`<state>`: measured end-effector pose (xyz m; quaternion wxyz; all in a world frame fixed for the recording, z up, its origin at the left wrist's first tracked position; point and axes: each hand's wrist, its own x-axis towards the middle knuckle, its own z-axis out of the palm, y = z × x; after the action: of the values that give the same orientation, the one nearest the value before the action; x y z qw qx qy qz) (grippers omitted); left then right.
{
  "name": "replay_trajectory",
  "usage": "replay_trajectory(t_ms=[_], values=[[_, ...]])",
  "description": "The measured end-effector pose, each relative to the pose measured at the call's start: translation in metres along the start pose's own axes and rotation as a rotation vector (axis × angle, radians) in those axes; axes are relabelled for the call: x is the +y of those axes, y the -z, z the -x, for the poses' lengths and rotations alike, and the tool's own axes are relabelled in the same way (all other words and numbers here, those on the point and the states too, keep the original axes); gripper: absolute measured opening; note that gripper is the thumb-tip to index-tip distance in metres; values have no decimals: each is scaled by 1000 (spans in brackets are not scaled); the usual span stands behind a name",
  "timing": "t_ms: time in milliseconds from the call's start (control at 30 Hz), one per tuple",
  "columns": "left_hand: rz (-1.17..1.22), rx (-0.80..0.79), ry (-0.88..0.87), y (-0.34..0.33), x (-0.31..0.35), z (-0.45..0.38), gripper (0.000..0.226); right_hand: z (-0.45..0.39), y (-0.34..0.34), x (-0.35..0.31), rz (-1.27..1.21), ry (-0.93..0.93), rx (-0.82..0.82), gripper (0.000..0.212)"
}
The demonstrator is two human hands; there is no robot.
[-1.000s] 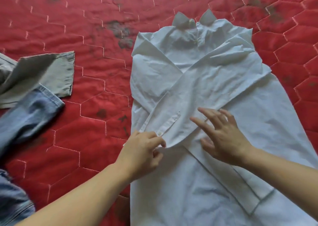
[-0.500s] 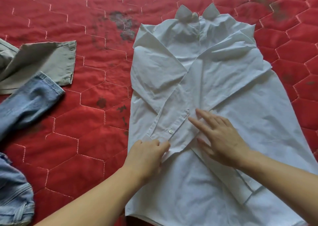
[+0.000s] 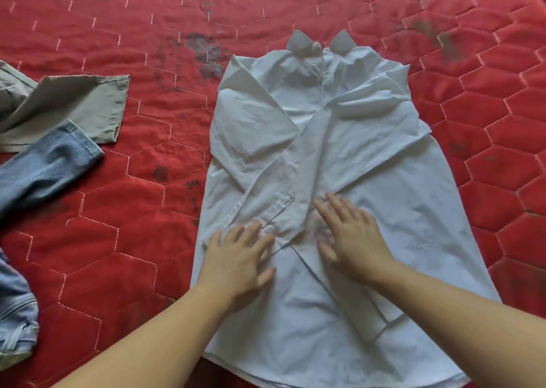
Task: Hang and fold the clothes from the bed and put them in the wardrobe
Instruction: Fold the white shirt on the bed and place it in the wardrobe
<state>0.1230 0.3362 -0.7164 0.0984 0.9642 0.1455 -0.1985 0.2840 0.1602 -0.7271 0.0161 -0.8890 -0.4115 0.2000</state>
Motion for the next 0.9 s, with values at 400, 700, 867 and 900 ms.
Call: replay_trajectory(t_ms=[400, 700, 867, 900], values=[[215, 236, 74, 13, -4, -11, 22, -65, 40, 23, 266, 76, 201, 14], [271, 375, 105, 19, -14, -4, 16, -68, 47, 39, 359, 232, 188, 31], [185, 385, -25, 17, -13, -1, 23, -60, 58, 52, 264, 279, 427, 8], [175, 393, -41, 16, -12, -1, 24, -55, 59, 54, 258, 274, 440, 8]])
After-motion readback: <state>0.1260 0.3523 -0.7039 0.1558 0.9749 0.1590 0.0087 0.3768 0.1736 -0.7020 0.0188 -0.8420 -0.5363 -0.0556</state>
